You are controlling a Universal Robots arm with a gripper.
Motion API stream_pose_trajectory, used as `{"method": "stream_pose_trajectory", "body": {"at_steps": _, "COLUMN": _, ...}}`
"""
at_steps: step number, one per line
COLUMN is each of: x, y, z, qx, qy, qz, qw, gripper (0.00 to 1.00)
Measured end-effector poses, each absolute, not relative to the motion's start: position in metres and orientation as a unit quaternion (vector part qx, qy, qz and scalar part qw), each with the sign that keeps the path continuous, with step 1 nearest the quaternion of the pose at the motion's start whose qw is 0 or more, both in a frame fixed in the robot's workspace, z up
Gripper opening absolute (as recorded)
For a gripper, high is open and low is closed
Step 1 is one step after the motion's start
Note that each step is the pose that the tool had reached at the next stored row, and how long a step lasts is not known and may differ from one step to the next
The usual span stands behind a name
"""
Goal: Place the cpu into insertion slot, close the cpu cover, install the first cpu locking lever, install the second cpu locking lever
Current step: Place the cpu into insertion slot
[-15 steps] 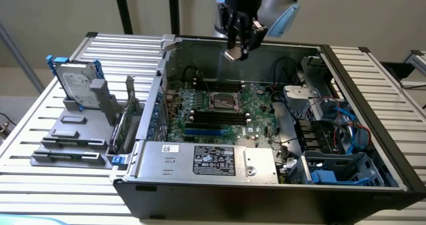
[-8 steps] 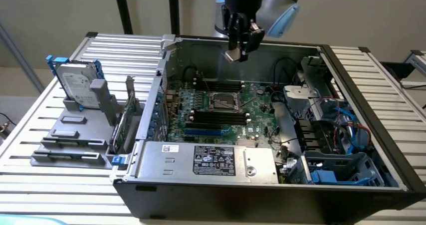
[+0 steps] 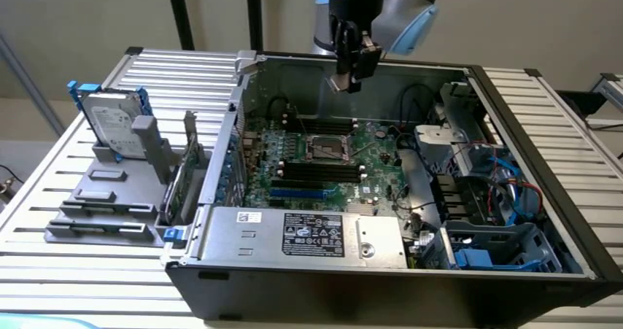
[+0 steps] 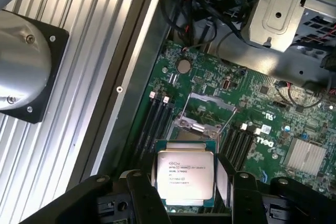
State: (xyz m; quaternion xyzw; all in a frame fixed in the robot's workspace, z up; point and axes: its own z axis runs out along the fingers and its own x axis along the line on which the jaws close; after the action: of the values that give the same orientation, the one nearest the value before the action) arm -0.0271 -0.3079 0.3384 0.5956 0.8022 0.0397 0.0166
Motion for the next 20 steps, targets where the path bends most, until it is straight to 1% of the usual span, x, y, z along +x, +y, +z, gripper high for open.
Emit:
{"method": "stream_pose_trajectory", "body": {"at_steps": 12, "x": -0.027, "y": -0.308, "z": 0.330, "qx": 0.675, "qy": 0.737, "qz": 0.035, "qw": 0.018, "gripper": 0.55}}
{"method": "stream_pose_trajectory", "body": {"at_steps": 20, "x": -0.027, "y": -0.308, "z": 0.326, "qx": 0.696, "qy": 0.718, "qz": 0.017, "qw": 0.001, "gripper": 0.55}}
